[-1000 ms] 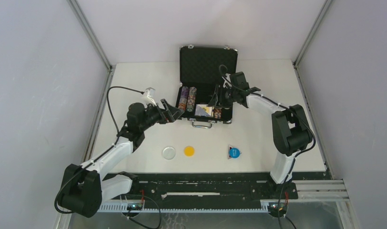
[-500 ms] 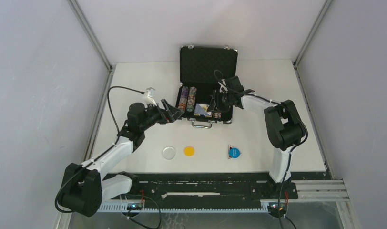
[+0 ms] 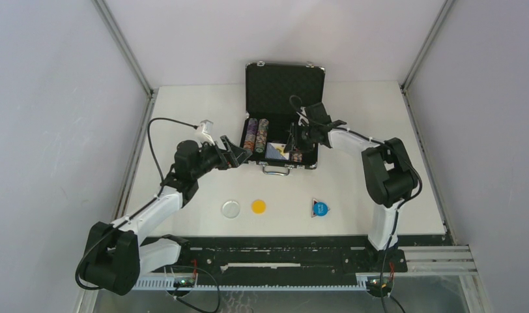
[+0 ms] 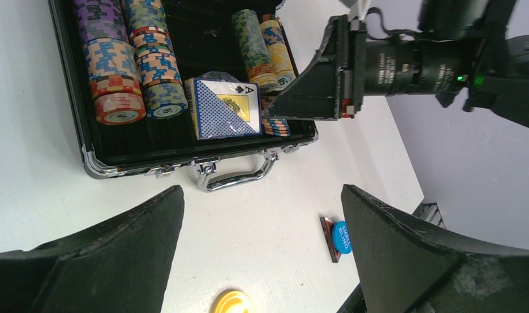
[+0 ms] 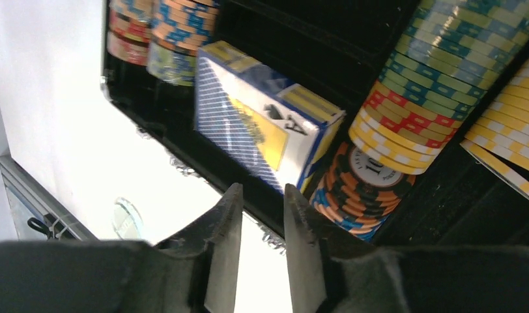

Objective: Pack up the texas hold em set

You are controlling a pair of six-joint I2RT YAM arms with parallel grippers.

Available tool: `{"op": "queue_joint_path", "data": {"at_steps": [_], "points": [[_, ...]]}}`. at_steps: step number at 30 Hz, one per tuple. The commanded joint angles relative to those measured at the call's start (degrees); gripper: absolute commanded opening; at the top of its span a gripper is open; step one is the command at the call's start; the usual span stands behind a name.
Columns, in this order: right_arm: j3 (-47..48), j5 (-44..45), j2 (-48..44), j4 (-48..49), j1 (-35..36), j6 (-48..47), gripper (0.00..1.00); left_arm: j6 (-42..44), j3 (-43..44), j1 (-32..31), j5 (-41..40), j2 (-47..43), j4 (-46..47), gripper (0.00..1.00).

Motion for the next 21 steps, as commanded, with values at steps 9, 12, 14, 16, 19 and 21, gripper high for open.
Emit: {"op": "queue_joint_path", "data": {"at_steps": [9, 12, 14, 16, 19, 21], "points": [[4.53, 1.71, -2.61, 3.76, 2.90, 0.44, 0.00, 0.94, 0.79, 0.25, 0.99, -0.27, 1.45, 0.94], [4.91, 5.90, 1.66, 3.35, 3.26, 0.10, 0.00, 1.19, 0.73, 0.22, 0.94, -0.67, 1.02, 0.94], [4.83, 6.65, 4.73, 2.50, 3.25, 0.33, 0.00, 1.45, 0.85, 0.22, 0.77, -0.95, 0.60, 0.94], [4.51, 7.32, 6.66, 2.02, 3.56, 0.27, 0.00, 1.54, 0.94, 0.22, 0.71, -0.87, 0.36, 0.94], [4.21, 11.82, 7.48, 1.67, 5.10, -0.73, 0.00, 1.24, 0.90, 0.24, 1.01, -0.39, 0.79, 0.94], [4.27, 12.13, 6.34, 1.90, 5.52, -1.11, 0.00, 1.07, 0.91, 0.22, 1.20, 0.02, 1.24, 0.94]]}}
